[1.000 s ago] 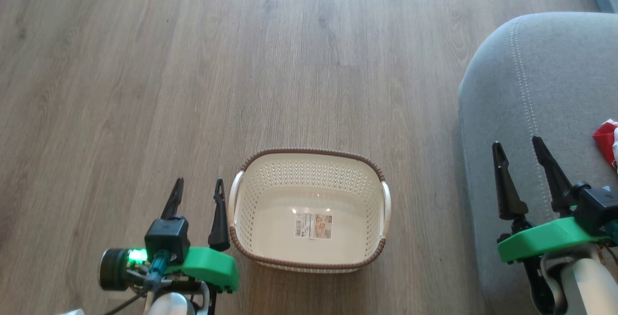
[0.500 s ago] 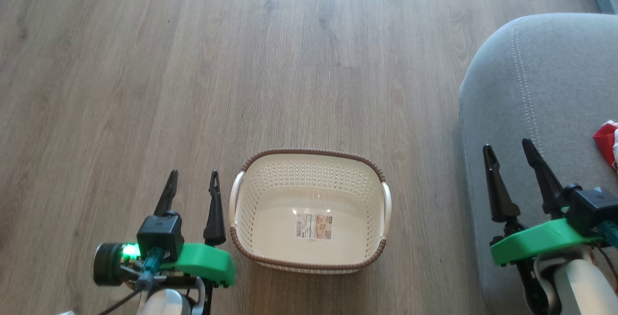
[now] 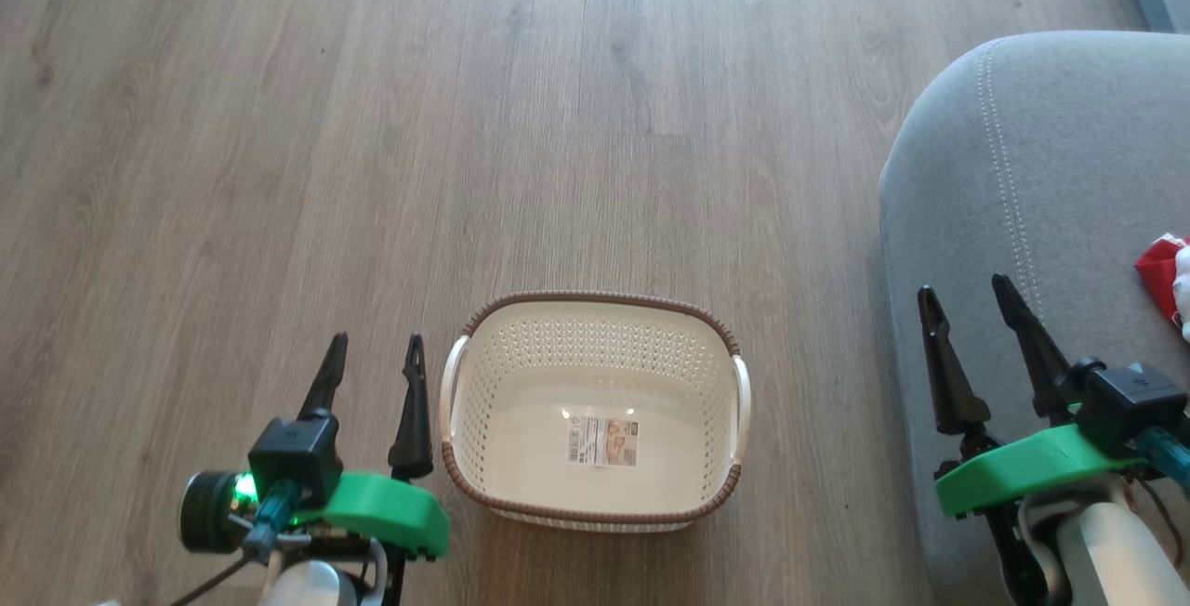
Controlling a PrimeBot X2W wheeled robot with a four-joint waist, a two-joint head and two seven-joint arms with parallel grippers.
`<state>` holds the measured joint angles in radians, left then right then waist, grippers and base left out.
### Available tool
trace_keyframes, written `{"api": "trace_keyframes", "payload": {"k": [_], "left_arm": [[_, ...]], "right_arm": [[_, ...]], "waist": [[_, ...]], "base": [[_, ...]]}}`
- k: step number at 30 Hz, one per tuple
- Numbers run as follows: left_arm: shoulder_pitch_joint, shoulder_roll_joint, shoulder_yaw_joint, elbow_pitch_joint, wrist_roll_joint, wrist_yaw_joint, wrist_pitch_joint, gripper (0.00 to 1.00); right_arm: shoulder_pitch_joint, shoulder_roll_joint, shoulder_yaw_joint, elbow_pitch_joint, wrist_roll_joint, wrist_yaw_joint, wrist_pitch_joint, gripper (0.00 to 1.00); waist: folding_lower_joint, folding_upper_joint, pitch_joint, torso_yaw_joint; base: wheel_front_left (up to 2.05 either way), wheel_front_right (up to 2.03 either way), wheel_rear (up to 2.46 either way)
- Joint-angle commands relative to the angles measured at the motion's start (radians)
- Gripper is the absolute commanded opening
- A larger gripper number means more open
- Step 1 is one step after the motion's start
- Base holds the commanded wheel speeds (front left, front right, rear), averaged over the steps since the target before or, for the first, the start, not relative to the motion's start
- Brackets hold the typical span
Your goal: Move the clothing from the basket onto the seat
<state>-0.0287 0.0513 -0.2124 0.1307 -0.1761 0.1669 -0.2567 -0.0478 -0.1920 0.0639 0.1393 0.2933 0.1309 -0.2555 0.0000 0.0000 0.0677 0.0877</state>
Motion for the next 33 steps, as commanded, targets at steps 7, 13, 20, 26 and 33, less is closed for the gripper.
{"api": "trace_keyframes", "payload": {"k": [7,13,20,26,33], "left_arm": [[-0.009,-0.001,0.041,-0.027,-0.015,-0.015,-0.005,1.00],[-0.004,-0.001,0.052,-0.016,-0.027,-0.028,-0.005,1.00],[-0.001,-0.001,0.054,-0.015,-0.026,-0.036,-0.005,1.00],[0.000,-0.001,0.053,-0.012,-0.036,-0.042,-0.005,1.00],[0.034,0.001,0.017,0.083,-0.054,-0.043,0.003,0.00]], "right_arm": [[-0.015,-0.015,0.011,-0.023,0.010,0.000,-0.006,1.00],[-0.014,-0.009,0.012,-0.020,0.009,0.000,-0.006,1.00],[-0.011,-0.005,0.013,-0.016,0.010,0.000,-0.006,1.00],[-0.013,-0.006,0.016,-0.013,0.011,0.000,-0.006,1.00],[0.018,0.009,0.012,0.087,0.025,0.000,0.005,0.00]], "waist": [[0.0000,0.0000,-0.004,-0.003],[0.0000,0.0000,-0.012,-0.006],[0.0000,0.0000,-0.021,-0.009],[0.0000,0.0000,-0.021,-0.010],[0.0000,0.0000,-0.022,-0.011]], "base": [[0.00,0.00,0.00],[0.00,0.00,0.00],[0.00,0.00,0.00],[0.00,0.00,0.00],[0.00,0.00,0.00]]}}
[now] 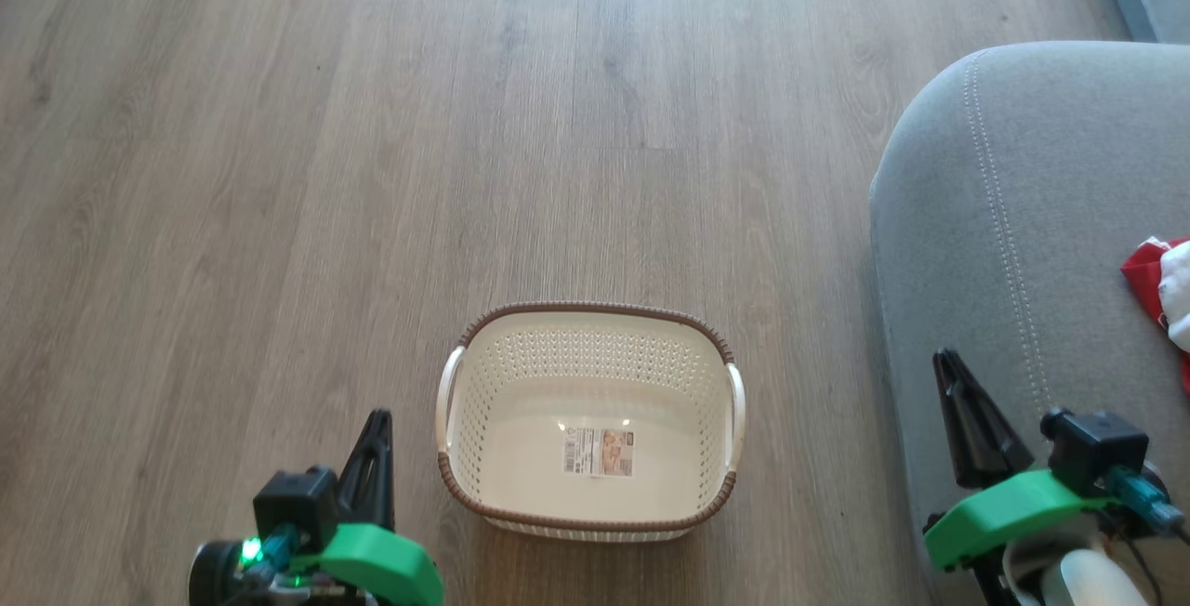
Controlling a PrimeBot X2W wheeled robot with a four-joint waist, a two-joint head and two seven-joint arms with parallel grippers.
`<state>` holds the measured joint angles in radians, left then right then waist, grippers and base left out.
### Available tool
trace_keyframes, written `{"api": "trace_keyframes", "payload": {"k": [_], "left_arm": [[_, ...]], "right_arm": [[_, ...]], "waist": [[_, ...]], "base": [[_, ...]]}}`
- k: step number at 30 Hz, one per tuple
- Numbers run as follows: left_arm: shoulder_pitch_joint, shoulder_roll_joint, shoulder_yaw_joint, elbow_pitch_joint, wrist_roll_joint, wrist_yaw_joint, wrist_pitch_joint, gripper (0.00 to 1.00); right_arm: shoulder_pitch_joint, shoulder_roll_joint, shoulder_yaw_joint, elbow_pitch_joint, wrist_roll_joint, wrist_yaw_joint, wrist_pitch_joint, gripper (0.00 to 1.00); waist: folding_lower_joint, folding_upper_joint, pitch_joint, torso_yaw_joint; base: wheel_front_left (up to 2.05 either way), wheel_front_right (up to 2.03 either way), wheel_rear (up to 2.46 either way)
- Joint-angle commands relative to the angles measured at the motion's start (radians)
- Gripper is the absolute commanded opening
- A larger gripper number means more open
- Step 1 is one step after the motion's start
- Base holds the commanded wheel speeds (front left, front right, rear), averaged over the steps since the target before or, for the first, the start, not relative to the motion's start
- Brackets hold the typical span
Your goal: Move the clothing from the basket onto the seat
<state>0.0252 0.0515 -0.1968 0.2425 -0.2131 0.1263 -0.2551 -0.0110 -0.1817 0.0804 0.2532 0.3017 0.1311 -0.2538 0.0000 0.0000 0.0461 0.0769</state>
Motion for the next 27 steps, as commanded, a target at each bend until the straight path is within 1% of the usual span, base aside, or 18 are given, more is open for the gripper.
{"api": "trace_keyframes", "payload": {"k": [1,27], "left_arm": [[-0.020,0.001,0.004,-0.029,-0.029,-0.004,0.004,0.00],[-0.045,0.018,0.046,-0.017,-0.338,-0.059,0.064,0.00]], "right_arm": [[-0.019,0.000,-0.005,-0.027,0.028,0.000,0.005,0.00],[-0.036,0.021,-0.037,-0.023,0.307,0.000,0.075,0.00]], "waist": [[0.0000,0.0000,0.000,-0.001],[0.0000,0.0000,-0.010,-0.017]], "base": [[0.00,0.00,0.00],[0.00,0.00,0.00]]}}
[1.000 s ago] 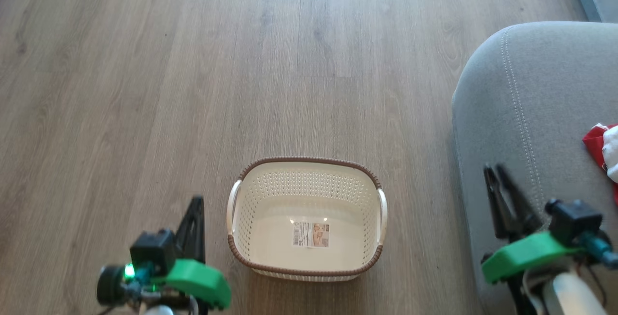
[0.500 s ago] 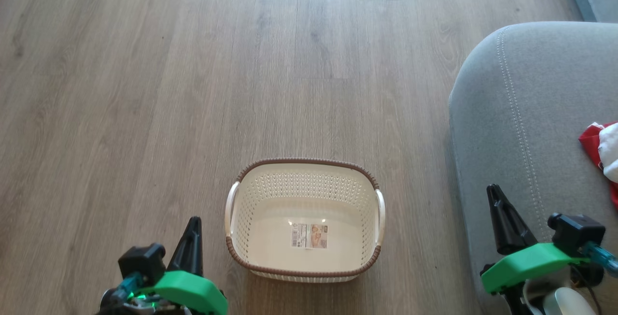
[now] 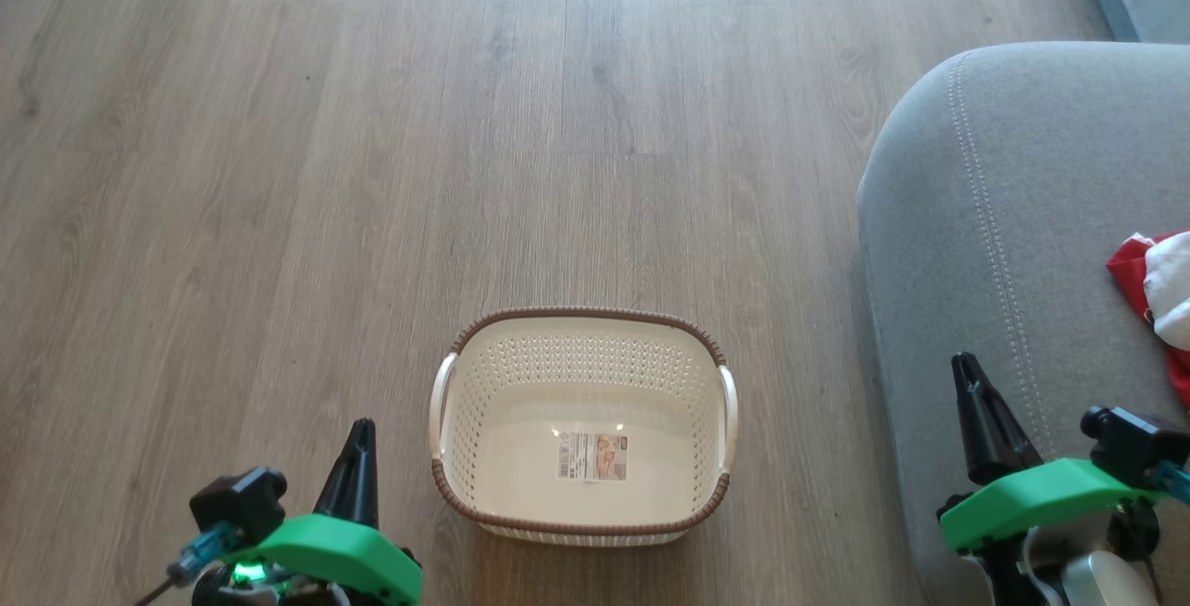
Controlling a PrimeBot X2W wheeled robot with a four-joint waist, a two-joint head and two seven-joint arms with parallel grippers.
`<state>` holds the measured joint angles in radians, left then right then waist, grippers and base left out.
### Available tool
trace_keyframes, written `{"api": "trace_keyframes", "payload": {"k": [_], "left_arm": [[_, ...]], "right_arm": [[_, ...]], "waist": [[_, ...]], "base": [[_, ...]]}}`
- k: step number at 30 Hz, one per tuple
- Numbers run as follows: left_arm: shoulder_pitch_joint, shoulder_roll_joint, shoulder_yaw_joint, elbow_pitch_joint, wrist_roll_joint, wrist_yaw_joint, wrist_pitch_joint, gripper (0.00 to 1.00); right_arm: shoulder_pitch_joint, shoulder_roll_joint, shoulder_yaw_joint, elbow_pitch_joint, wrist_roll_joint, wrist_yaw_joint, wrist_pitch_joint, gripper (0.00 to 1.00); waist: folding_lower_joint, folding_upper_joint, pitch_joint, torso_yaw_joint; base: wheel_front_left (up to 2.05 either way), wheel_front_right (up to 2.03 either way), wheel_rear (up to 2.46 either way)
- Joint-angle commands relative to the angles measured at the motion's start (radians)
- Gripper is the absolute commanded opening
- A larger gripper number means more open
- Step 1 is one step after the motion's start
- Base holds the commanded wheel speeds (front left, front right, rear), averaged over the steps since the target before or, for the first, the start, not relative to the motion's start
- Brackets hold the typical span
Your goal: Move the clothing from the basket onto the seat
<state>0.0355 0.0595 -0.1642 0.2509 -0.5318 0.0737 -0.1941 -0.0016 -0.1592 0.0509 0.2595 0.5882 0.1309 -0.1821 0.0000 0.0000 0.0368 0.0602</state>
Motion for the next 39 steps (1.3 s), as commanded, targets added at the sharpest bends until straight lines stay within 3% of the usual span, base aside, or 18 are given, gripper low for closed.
{"api": "trace_keyframes", "payload": {"k": [1,39], "left_arm": [[-0.057,0.010,0.016,-0.026,-0.031,-0.008,0.005,0.00],[-0.088,0.019,0.094,-0.021,-0.456,-0.084,0.104,0.00]], "right_arm": [[-0.046,-0.001,-0.008,-0.029,0.031,0.000,0.006,0.00],[-0.068,0.036,-0.061,-0.024,0.422,0.000,0.112,0.00]], "waist": [[0.0000,0.0000,-0.001,-0.001],[0.0000,0.0000,-0.013,-0.024]], "base": [[0.00,0.00,0.00],[0.00,0.00,0.00]]}}
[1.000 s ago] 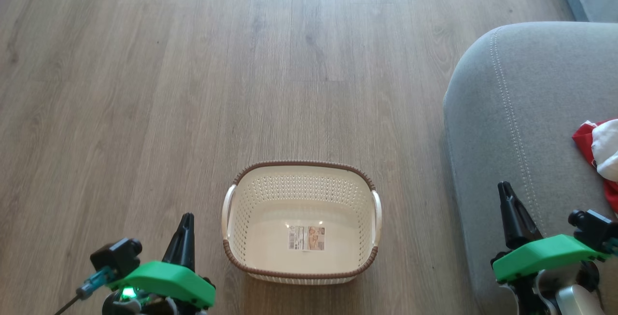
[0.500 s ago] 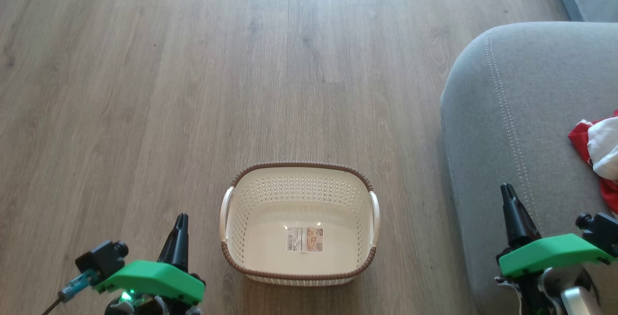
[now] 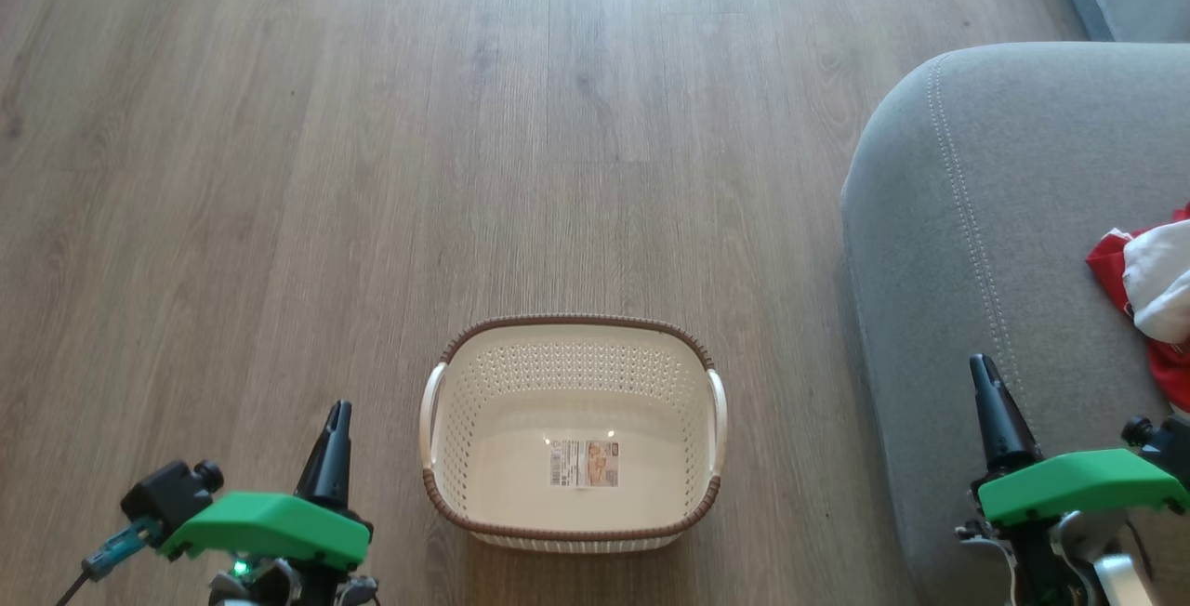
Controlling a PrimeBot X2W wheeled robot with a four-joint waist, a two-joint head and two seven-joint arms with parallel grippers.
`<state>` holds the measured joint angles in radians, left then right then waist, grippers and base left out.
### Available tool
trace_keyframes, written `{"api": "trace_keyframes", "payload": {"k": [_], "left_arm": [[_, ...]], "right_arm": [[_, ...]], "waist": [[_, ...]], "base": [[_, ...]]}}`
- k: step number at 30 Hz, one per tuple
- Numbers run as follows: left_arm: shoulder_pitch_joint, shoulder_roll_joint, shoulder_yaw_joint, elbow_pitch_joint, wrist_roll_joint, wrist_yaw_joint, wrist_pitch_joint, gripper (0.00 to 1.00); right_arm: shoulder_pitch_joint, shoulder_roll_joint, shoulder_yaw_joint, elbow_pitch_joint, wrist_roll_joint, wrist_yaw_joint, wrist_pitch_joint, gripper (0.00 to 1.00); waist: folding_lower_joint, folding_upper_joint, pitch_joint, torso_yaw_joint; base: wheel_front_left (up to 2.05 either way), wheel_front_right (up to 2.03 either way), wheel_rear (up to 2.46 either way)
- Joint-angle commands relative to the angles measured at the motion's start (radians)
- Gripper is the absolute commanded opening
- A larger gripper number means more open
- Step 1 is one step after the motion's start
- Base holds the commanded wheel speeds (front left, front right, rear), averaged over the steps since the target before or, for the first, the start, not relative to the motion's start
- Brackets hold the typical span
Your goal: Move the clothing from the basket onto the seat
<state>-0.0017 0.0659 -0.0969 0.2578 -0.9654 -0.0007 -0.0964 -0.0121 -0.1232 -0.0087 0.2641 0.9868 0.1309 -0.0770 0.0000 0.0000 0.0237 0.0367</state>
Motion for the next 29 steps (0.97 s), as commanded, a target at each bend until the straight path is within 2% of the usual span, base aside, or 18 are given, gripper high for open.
{"api": "trace_keyframes", "payload": {"k": [1,29], "left_arm": [[-0.052,0.013,0.029,-0.027,-0.034,-0.012,0.009,0.00],[-0.077,0.014,0.097,-0.021,-0.349,-0.070,0.090,0.00]], "right_arm": [[-0.059,0.001,-0.002,-0.028,0.033,0.000,0.009,0.00],[-0.076,0.031,-0.046,-0.024,0.326,0.000,0.092,0.00]], "waist": [[0.0000,0.0000,-0.001,-0.001],[0.0000,0.0000,-0.010,-0.018]], "base": [[0.00,0.00,0.00],[0.00,0.00,0.00]]}}
